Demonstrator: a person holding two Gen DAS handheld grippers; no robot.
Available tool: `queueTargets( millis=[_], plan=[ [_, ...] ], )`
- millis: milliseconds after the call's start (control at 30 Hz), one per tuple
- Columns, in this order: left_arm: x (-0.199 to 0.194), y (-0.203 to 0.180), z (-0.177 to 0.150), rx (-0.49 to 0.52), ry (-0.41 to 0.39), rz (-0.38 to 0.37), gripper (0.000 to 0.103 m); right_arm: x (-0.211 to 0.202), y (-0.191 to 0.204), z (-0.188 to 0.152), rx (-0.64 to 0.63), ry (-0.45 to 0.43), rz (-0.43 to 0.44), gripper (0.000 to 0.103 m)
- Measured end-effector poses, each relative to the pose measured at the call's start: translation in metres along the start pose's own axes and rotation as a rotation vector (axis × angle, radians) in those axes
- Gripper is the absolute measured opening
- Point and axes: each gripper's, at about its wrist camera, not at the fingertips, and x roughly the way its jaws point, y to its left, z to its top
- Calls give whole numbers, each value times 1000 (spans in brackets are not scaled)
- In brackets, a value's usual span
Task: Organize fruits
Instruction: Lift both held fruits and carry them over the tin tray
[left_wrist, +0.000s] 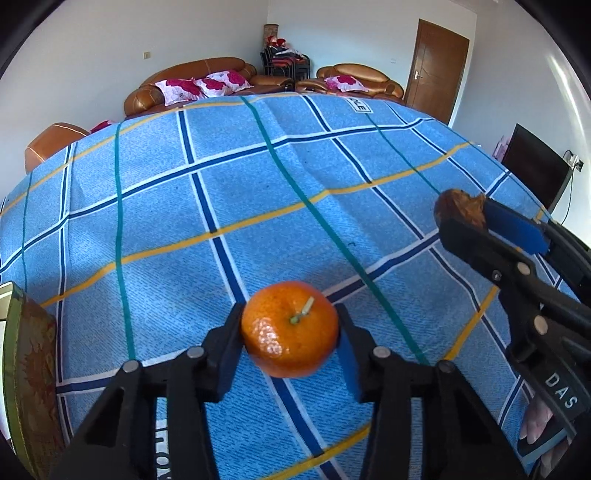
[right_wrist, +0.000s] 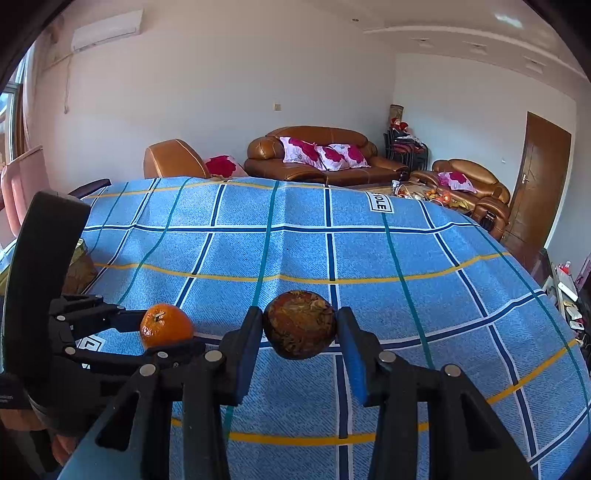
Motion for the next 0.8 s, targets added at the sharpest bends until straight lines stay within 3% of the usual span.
queueTargets(
  millis=[300,800],
  plan=[
    [-12,6,-2,-20,-46,-30,48,-8,0,-1,-2,-41,26,44],
    [-46,8,-10,-25,-219,36,48,-20,5,-1,-38,-117,47,44]
  ],
)
